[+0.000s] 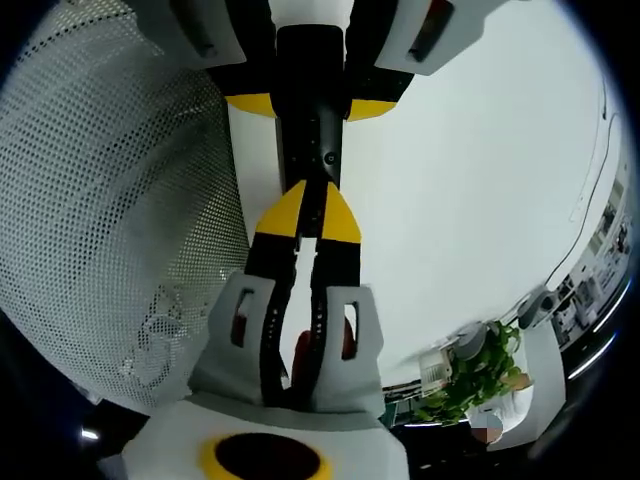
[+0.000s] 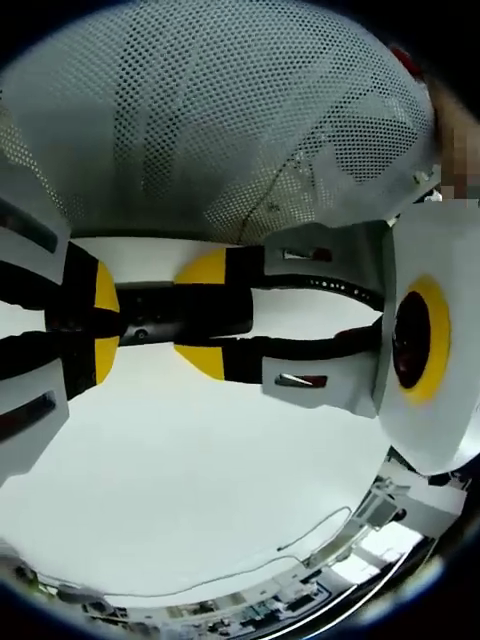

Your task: Press the specified remote control buttons in sequence, fully releasing each button before pressing the next.

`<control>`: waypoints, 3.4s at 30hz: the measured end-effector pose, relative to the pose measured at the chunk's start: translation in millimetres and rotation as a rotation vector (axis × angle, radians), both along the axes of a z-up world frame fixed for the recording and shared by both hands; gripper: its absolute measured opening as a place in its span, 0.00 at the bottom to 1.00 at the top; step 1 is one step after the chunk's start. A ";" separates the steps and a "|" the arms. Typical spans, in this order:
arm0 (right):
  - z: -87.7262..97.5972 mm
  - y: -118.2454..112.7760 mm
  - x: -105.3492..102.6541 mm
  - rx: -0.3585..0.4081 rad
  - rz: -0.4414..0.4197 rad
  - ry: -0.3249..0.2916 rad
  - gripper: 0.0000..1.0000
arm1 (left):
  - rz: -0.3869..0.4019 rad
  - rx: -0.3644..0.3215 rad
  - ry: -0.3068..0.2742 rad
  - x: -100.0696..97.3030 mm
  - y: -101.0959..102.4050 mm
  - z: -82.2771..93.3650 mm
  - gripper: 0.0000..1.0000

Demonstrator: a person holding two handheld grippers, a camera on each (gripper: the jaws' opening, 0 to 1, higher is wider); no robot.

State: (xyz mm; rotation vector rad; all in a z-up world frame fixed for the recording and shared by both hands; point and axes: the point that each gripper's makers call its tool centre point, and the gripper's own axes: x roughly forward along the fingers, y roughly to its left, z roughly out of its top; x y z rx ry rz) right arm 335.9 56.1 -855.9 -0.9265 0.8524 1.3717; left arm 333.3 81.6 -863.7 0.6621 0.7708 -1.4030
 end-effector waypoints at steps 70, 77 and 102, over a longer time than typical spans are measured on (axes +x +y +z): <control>1.4 -17.1 -0.9 0.025 -0.046 0.054 0.00 | 0.005 0.001 0.008 0.6 -0.3 -0.2 0.24; -1.0 -16.1 -1.6 -0.036 0.047 -0.017 0.00 | 0.002 0.005 0.006 0.6 -0.4 -0.4 0.24; -1.3 -3.1 -2.2 0.026 -0.029 0.016 0.00 | -0.001 0.002 0.001 -1.1 -0.1 0.0 0.24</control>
